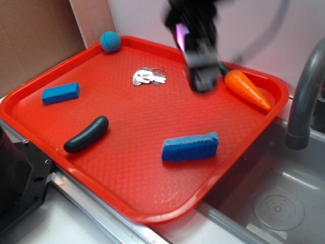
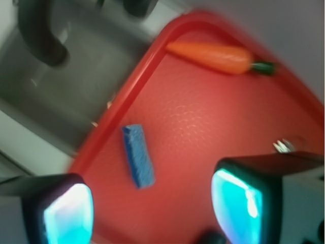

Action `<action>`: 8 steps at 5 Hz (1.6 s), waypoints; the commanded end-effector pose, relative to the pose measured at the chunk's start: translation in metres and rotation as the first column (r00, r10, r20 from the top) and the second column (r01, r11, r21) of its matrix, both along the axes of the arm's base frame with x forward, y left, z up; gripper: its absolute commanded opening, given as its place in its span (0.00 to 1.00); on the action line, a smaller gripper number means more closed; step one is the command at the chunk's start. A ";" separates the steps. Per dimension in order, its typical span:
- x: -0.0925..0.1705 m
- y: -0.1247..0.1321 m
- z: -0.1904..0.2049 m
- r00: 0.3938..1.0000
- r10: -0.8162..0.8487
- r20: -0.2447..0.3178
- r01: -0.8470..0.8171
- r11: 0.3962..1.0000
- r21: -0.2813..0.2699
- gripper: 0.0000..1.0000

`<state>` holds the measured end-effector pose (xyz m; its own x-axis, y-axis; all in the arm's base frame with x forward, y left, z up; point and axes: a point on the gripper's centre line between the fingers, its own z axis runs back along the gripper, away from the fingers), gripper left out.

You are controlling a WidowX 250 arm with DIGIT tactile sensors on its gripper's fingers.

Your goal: Grab the blue sponge.

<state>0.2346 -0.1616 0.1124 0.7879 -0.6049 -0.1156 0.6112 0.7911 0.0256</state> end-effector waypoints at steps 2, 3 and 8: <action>-0.031 -0.022 -0.065 0.988 -0.009 -0.151 0.010 1.000 0.002 1.00; -0.035 -0.017 -0.062 0.992 0.017 -0.129 -0.016 1.000 0.008 0.94; -0.044 -0.024 0.018 0.946 0.316 0.068 -0.317 0.948 0.004 0.00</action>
